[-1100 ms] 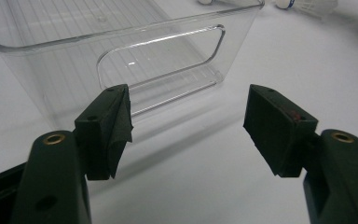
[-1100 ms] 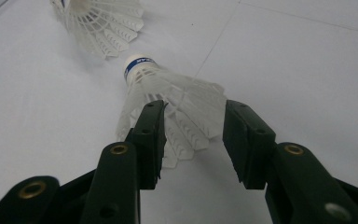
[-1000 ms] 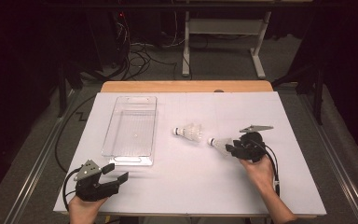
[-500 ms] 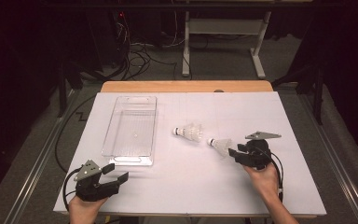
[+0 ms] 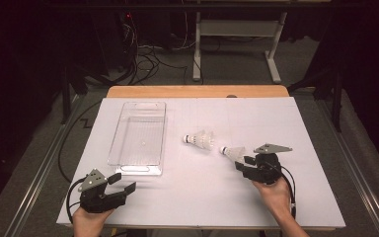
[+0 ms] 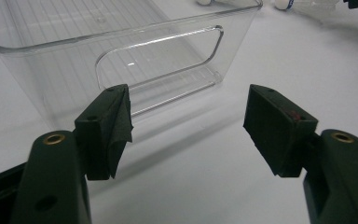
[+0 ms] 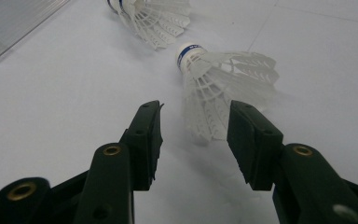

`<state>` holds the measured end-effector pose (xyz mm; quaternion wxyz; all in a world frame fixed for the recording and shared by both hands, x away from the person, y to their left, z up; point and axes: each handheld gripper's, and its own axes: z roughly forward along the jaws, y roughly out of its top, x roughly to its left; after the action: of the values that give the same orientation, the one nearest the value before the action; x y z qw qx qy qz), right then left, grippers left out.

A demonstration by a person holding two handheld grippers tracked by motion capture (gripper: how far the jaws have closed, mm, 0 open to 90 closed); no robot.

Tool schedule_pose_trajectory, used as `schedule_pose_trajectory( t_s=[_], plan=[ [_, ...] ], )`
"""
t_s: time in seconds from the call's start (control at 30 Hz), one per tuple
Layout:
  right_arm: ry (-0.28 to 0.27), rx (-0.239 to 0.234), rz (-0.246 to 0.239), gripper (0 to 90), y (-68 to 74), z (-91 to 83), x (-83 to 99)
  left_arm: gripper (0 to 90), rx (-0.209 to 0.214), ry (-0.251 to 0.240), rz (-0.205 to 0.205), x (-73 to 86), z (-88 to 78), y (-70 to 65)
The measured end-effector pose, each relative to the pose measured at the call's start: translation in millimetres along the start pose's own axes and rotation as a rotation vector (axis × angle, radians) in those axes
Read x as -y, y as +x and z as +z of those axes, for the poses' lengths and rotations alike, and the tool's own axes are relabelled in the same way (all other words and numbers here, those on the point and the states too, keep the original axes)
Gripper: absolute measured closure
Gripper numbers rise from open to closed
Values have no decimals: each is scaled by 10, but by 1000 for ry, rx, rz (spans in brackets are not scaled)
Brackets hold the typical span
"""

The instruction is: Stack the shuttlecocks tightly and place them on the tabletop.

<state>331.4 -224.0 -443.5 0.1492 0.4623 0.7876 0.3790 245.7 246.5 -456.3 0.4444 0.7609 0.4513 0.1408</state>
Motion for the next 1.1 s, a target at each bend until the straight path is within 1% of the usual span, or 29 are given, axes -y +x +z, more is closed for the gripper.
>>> schedule_pose_trajectory(
  t_s=[0.27,0.5,0.6,0.7,0.8,0.9,1.0,1.1],
  plan=[
    [9,8,-3,577,42,93,-58,329,0,-2,0,0,-1,3],
    [16,23,-2,611,36,170,-108,328,0,-1,1,2,-5,5],
    [24,19,11,654,22,185,-116,328,0,-2,1,3,-7,4],
    [41,17,14,703,14,197,-127,329,0,0,1,2,-5,6],
    [41,8,24,755,7,205,-140,329,0,0,1,1,0,-2],
    [49,5,19,802,2,218,-149,329,1,-1,1,1,-4,3],
    [48,-4,25,851,2,218,-155,329,2,0,1,1,2,-1],
    [52,-11,17,887,-2,222,-164,329,2,2,5,1,4,-2]
  ],
)
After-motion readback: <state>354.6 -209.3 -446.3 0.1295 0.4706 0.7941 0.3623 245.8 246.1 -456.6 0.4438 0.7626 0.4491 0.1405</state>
